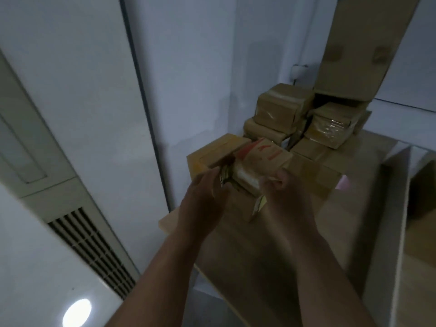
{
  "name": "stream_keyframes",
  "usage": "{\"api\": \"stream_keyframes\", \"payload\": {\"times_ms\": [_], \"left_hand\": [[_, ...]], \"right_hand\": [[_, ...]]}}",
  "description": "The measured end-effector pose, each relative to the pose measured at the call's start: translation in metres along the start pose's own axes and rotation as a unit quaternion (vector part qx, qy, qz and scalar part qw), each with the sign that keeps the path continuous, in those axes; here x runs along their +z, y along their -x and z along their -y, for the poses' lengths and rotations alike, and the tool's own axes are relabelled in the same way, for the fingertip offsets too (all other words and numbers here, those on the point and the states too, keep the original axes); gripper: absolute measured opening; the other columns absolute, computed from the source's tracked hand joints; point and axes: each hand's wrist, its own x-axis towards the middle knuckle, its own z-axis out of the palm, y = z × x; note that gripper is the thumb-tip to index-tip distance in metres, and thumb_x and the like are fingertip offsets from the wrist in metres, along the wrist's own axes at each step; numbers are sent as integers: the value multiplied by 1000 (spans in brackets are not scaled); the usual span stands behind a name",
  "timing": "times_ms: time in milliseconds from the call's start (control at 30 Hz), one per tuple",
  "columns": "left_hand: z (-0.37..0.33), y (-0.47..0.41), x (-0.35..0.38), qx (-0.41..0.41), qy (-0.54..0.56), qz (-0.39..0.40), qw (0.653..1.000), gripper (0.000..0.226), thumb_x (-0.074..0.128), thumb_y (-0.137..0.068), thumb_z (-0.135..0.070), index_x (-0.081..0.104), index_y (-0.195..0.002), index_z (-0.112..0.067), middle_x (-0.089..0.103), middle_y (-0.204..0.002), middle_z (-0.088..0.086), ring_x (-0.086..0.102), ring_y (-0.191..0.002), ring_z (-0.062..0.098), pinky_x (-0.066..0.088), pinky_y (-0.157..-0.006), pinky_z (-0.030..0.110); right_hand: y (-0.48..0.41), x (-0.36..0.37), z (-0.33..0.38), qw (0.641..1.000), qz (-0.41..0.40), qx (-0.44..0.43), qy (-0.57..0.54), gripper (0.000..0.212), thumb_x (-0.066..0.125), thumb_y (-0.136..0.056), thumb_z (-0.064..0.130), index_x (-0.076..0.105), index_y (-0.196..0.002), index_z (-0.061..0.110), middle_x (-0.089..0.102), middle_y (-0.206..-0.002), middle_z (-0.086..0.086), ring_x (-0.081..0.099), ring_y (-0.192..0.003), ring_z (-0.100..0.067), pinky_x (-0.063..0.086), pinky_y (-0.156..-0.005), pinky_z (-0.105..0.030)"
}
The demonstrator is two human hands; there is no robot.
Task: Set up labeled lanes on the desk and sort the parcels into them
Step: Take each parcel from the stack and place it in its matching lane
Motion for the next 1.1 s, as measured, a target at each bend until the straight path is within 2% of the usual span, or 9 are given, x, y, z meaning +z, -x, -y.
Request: {"api": "stream_keyframes", "payload": {"times_ms": [100,233,400,567,700,767,867,1033,1100], "left_hand": [[5,-48,13,9,1,35,999,45,42,-93,-46,44,-133,-25,53,-132,-1,53,-118,17,48,-97,41],[11,-94,27,21,69,53,996,64,36,-84,-62,40,-137,-26,52,-133,-2,50,-122,16,44,-102,42],[23,-123,46,2,91,89,992,58,44,-92,-50,30,-144,-29,40,-144,-3,41,-131,16,35,-109,35],[21,-142,48,5,114,112,987,56,44,-92,-51,37,-140,-24,46,-132,-6,42,-118,6,28,-94,20],[9,-149,40,28,148,128,980,109,14,-62,-89,47,-133,-12,43,-98,-19,47,-80,-18,30,-71,-6],[8,-149,41,25,133,142,981,71,29,-80,-64,55,-122,-13,37,-80,-26,51,-69,-19,31,-64,-8],[13,-149,41,11,106,150,983,14,39,-99,-39,51,-101,-34,43,-77,-25,54,-83,0,34,-56,3],[17,-159,39,-4,105,222,969,36,36,-98,-39,66,-87,-22,67,-79,-2,62,-74,10,49,-69,30],[18,-164,37,12,148,237,960,25,39,-99,-30,64,-101,-27,67,-85,-6,63,-74,5,53,-62,23]], "right_hand": [[-36,5,-3,1000,-8,20,10,27,46,-98,28,59,-118,15,57,-100,1,47,-79,-9,32,-62,-24],[-80,10,-15,997,-32,69,18,29,47,-96,31,57,-118,15,61,-105,-3,57,-95,-24,37,-73,-26],[-109,23,-31,982,-7,169,82,56,40,-95,51,48,-134,11,55,-128,-12,47,-122,-32,40,-93,-34],[-117,32,-35,966,-27,255,37,56,43,-93,54,60,-119,7,61,-119,-17,55,-111,-34,40,-79,-32],[-119,43,-30,963,-11,267,-26,48,44,-96,47,63,-114,6,65,-112,-13,60,-101,-30,43,-76,-29],[-117,47,-24,962,-12,271,-40,43,45,-97,43,63,-113,7,65,-111,-11,60,-100,-29,44,-77,-29],[-114,49,-18,960,-32,277,-25,40,46,-96,42,62,-110,8,64,-110,-12,59,-101,-30,44,-79,-31],[-108,45,-10,956,-60,285,-18,46,45,-94,48,60,-112,8,63,-105,-7,59,-100,-28,43,-77,-30],[-109,43,-6,956,-78,280,-32,49,44,-93,52,61,-113,10,64,-106,-6,60,-102,-29,48,-86,-36]]}}
